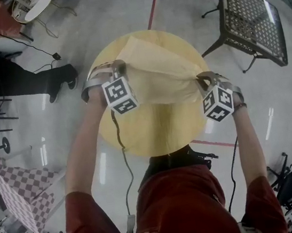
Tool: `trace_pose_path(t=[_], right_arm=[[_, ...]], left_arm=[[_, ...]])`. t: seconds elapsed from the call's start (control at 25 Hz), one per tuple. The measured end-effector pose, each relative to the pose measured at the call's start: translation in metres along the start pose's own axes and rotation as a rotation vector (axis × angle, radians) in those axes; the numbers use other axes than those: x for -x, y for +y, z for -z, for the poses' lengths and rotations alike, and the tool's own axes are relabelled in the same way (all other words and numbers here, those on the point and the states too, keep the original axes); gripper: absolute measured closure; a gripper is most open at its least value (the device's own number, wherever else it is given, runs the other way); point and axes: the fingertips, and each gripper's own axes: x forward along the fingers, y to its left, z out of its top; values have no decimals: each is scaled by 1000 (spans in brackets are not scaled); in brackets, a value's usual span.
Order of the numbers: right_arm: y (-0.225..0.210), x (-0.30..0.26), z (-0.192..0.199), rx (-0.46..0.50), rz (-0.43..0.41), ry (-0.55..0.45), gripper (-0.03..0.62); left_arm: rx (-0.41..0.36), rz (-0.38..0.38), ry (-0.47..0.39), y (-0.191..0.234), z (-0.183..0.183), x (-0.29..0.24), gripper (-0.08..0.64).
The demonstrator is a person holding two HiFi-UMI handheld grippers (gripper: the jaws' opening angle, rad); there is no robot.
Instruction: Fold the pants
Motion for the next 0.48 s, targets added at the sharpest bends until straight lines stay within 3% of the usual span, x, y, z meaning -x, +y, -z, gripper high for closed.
trace_pose_path(t=[0.48], right_arm=[[-20,-39,22,-86,-56,40,586]], left_arm=[[-48,7,-17,30,-19,-62,545]])
